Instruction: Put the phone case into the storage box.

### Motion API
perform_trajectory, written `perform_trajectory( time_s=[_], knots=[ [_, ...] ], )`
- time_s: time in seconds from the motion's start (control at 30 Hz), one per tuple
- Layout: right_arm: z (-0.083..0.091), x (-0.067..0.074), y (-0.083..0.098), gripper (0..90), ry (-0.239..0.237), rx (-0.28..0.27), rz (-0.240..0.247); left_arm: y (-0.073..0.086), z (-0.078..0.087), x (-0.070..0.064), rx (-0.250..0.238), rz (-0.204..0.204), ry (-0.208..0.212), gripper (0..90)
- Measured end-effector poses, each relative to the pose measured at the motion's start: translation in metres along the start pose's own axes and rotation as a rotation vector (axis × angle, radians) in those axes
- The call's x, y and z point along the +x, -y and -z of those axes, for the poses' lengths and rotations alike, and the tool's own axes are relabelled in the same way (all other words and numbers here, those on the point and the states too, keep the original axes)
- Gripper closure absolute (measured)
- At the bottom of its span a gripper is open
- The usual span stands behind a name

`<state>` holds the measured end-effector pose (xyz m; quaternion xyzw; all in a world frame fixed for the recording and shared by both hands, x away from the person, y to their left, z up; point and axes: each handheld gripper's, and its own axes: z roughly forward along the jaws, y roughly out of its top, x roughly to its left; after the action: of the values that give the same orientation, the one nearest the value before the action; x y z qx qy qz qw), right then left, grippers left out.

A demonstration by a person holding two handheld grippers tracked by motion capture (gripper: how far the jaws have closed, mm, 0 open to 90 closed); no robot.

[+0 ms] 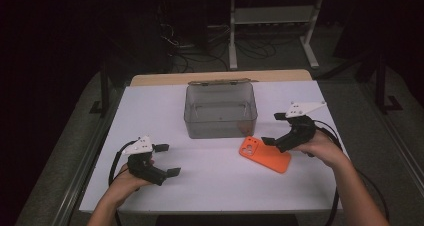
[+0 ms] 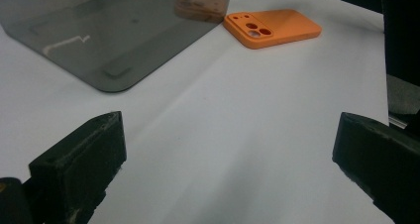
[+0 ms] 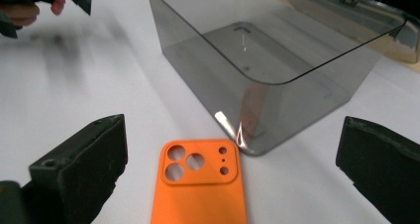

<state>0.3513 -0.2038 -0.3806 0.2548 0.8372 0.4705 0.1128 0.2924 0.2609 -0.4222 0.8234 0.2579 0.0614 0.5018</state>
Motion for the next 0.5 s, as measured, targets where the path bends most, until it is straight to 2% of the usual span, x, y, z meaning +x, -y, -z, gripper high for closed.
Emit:
perform_trajectory(
  time_s=[0.5],
  knots=[
    [-0.0052,0.0048,0.0082,0.0,0.008,0.073,0.0,0.0001,0.0,-0.0006,-0.002,0.005,0.0,0.0]
  ],
)
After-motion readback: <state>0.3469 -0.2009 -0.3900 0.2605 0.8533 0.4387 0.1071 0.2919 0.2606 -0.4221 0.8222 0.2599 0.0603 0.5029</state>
